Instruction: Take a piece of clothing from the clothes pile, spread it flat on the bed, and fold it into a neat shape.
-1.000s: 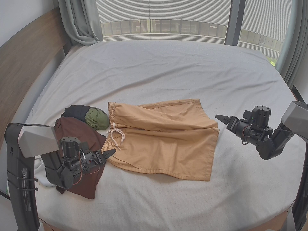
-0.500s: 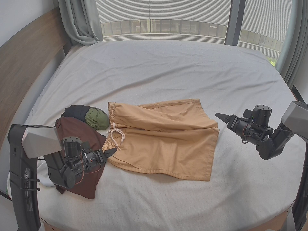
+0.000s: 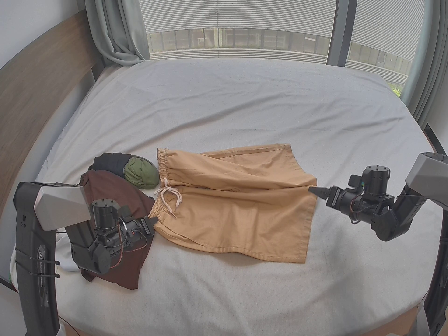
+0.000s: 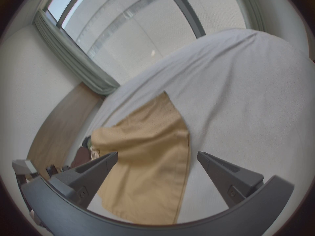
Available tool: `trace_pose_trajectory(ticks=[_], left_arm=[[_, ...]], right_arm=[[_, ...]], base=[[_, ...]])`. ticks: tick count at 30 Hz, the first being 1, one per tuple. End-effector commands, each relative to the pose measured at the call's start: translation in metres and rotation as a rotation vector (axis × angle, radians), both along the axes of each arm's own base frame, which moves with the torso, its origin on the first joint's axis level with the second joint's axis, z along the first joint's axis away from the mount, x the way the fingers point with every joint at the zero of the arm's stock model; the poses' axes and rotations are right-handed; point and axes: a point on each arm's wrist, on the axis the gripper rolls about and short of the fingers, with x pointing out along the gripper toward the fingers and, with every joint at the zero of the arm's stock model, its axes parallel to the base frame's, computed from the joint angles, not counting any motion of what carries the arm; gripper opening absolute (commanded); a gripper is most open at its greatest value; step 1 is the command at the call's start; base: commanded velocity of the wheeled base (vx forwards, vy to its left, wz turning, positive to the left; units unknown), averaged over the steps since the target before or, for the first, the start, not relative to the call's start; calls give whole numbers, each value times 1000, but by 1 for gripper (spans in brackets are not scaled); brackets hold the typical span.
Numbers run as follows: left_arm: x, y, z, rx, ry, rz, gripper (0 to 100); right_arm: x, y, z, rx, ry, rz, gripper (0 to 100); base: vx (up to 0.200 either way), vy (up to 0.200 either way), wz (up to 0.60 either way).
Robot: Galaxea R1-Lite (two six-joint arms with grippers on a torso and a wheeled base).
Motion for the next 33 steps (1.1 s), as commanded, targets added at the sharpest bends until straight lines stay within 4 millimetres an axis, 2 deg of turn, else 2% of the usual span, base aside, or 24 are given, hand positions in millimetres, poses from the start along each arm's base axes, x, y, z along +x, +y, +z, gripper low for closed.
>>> trace_pose_trajectory(ticks=[1,7,11,14,33], left_arm=[[0,0,-1,1,2,0,0],[0,0,0,0,-2,0,0],[0,0,1,0,-9,1,0],[0,0,0,0,-9,1,0],[0,0,0,1,-11,0,0]], right_arm=[[-19,10,-20,-52,136,70,100],[-36,17,-37,-99,280,126,100],[-40,21,-42,-110,305,143,100],[-41,23,-56,-112,349,156,100],[-55,44,-80,-76,454,216,100]], base=[[0,0,0],[0,0,0],[0,0,0],[0,0,0],[0,0,0]])
